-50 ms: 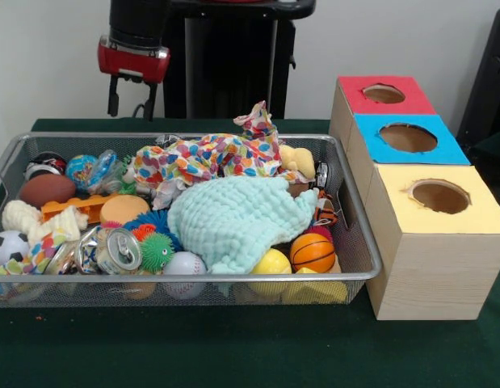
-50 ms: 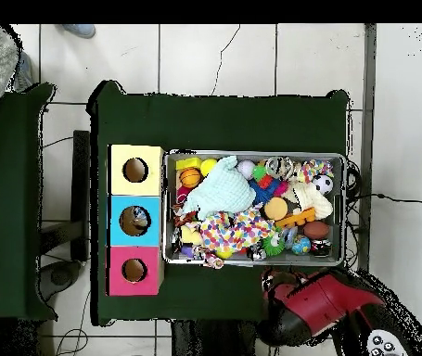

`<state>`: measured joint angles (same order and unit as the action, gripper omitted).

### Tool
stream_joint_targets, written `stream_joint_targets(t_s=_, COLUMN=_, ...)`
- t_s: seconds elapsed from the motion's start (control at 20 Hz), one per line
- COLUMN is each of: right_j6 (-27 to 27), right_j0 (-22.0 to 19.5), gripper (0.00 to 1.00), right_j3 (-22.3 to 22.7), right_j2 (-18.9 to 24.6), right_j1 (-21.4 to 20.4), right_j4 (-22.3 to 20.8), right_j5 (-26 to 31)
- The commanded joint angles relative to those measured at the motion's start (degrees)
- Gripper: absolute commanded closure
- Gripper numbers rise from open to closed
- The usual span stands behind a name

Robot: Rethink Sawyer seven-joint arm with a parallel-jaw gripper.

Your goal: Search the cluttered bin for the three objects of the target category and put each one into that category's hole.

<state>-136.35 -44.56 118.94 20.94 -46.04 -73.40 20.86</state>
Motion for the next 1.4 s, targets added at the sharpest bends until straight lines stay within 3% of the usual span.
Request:
stream_joint_targets(t_s=0.05, right_j6=-0.4, right_j0=1.9, gripper=0.00, right_j3=-6.6, right_j2=-2.5, right_j1=5.2, right_j4=-8.5, right_j5=-4.5)
stream_joint_targets(t_s=0.3, right_j6=-0.2, right_j0=1.5, gripper=0.00, right_j3=-8.6, right_j2=-3.1, right_j1=7.4, right_j4=-12.1, right_j5=-6.2)
stream_joint_targets(t_s=0.8, right_j6=7.6, right_j0=-3.5, gripper=0.00, right_j3=-10.4, right_j2=-0.7, right_j1=9.4, right_j4=-10.7, right_j5=-7.0)
stream_joint_targets(t_s=1.4, right_j6=11.1, right_j0=-6.1, gripper=0.00, right_j3=-11.9, right_j2=0.8, right_j1=10.7, right_j4=-11.3, right_j5=-7.5)
